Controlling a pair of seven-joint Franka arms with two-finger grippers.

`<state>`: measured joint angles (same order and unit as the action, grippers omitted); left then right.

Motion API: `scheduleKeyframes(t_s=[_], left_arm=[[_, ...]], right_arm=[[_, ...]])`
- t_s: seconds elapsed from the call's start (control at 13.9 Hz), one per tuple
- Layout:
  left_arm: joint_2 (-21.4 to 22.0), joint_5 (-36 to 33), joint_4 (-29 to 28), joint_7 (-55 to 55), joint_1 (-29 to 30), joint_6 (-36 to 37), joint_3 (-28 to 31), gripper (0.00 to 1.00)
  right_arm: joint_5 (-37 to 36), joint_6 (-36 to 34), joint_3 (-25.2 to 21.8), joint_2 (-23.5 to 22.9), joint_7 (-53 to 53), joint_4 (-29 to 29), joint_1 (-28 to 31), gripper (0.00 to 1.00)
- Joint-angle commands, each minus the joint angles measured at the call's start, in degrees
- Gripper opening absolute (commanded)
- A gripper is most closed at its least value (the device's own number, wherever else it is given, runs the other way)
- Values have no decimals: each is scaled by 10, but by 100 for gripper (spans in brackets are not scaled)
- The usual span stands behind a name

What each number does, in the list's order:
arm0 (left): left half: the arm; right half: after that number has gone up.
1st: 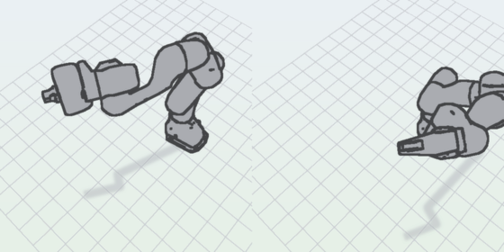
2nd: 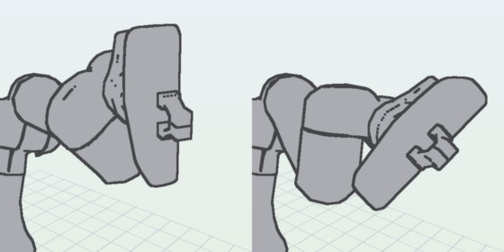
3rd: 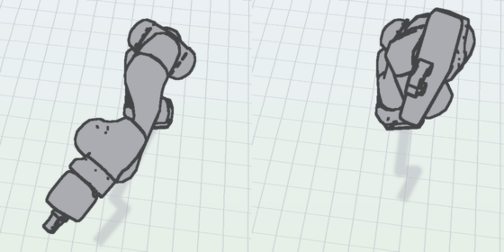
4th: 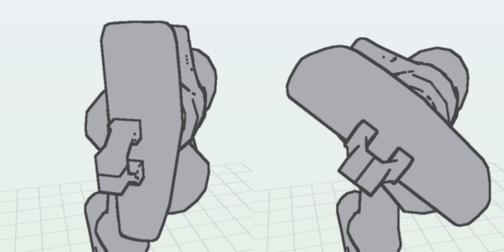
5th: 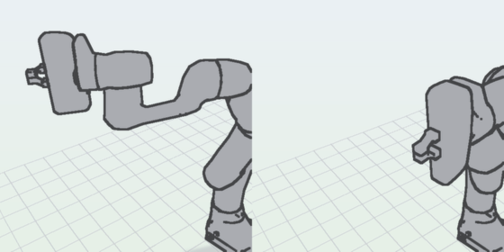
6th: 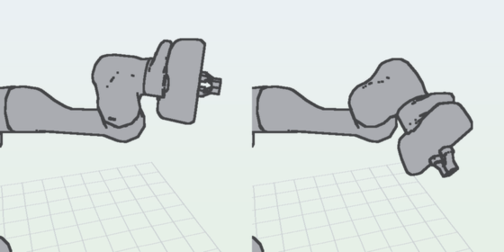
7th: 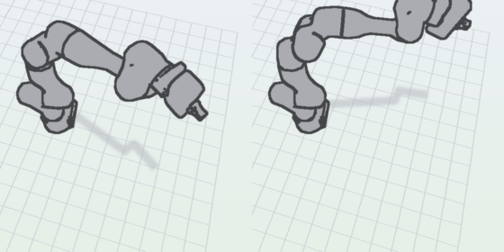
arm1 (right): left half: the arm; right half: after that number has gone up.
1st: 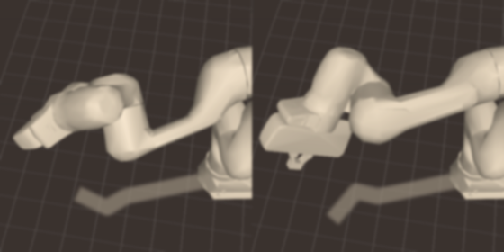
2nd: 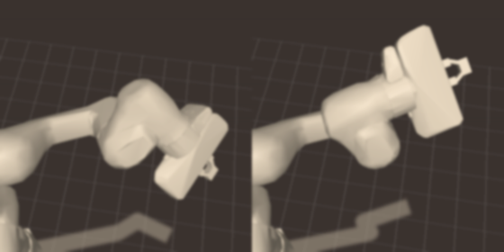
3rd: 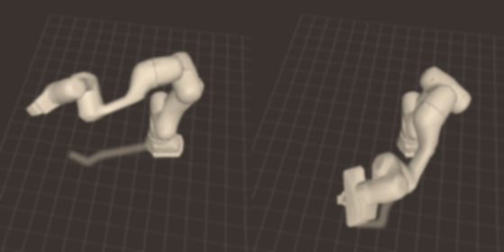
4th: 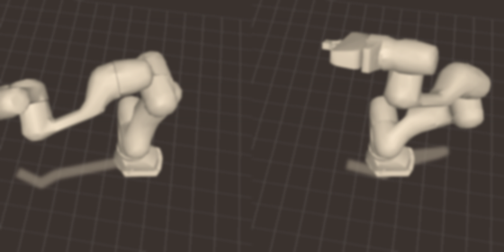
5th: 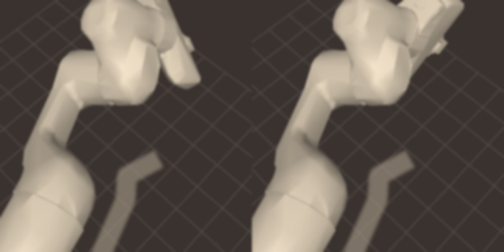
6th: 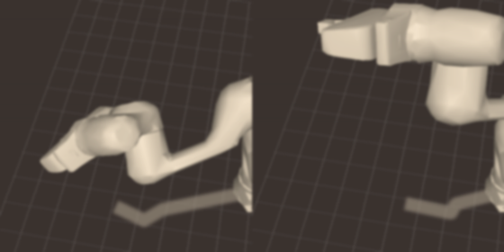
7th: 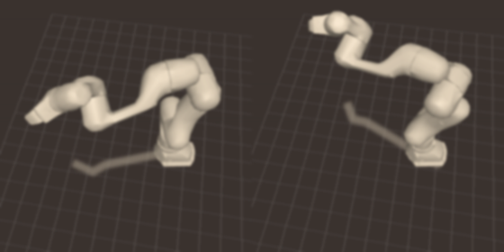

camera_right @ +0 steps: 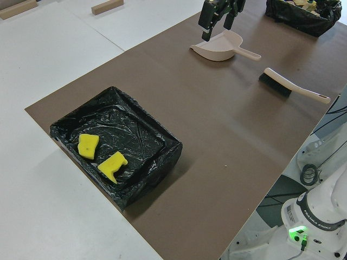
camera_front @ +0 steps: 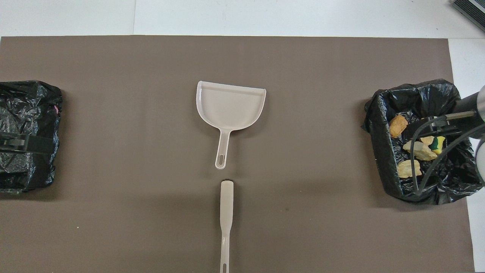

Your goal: Sweep and dump trash in bin

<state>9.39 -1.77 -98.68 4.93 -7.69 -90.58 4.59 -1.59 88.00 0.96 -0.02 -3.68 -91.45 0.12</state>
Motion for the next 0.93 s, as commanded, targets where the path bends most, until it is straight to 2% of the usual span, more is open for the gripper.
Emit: scheduleKeyframes(t_s=[0.0,0.22,0.29,0.57,0.72,0.86], left_arm=[[-37,15,91,32,21,68,-5,100],[-89,21,181,32,22,122,-8,100],[-98,26,194,31,22,126,-7,100],[-83,27,188,26,22,124,-10,100],[-67,27,157,25,22,112,-10,100],[-66,27,156,25,22,101,-10,100]], right_arm=[[9,16,-1,8,2,-12,3,100],[9,16,-1,8,2,-12,3,100],[9,16,-1,8,2,-12,3,100],[9,16,-1,8,2,-12,3,100],[9,16,-1,8,2,-12,3,100],[9,16,-1,8,2,-12,3,100]])
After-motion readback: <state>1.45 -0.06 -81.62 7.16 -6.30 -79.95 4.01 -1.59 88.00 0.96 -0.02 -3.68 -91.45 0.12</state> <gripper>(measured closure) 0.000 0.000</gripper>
